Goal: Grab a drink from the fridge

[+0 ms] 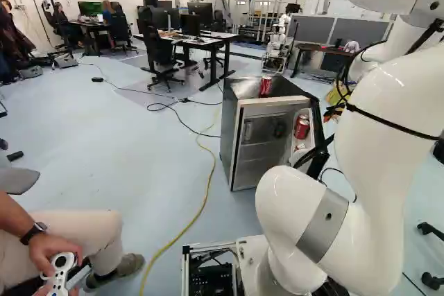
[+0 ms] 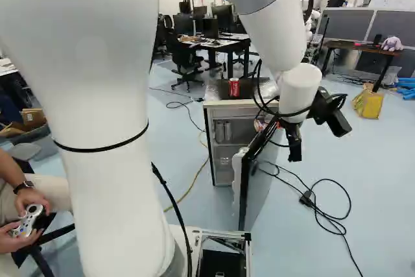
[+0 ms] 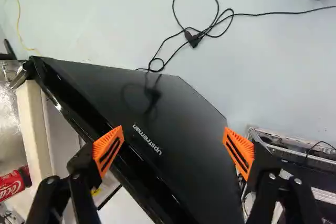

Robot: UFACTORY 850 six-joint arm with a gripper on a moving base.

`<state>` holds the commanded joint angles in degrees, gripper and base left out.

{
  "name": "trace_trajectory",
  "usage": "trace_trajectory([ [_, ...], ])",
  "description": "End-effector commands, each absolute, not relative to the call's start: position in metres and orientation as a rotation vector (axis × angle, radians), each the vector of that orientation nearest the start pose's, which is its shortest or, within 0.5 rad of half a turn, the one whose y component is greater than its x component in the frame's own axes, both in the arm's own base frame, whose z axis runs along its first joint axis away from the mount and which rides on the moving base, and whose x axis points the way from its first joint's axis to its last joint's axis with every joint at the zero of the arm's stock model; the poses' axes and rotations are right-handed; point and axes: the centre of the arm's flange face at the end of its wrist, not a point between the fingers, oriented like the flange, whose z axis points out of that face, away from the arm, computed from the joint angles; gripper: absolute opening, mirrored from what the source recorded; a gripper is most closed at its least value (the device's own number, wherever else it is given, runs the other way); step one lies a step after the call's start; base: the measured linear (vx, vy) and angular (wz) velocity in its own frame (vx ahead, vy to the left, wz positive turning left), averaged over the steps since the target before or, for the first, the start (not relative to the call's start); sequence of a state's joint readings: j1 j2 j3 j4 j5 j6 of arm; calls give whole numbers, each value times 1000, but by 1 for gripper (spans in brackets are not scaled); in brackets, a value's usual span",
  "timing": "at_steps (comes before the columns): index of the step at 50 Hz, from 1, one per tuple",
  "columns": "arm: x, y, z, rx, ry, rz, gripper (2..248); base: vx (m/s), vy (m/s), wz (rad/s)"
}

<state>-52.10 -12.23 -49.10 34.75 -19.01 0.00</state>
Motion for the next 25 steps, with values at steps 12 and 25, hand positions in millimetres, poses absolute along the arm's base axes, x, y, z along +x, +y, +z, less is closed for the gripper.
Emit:
trace_trajectory([
  [12,314,-360,412,-2231,1945,-578,247,0,0,0],
  [25,315,-342,412,-2251,1916,-568,247,0,0,0],
])
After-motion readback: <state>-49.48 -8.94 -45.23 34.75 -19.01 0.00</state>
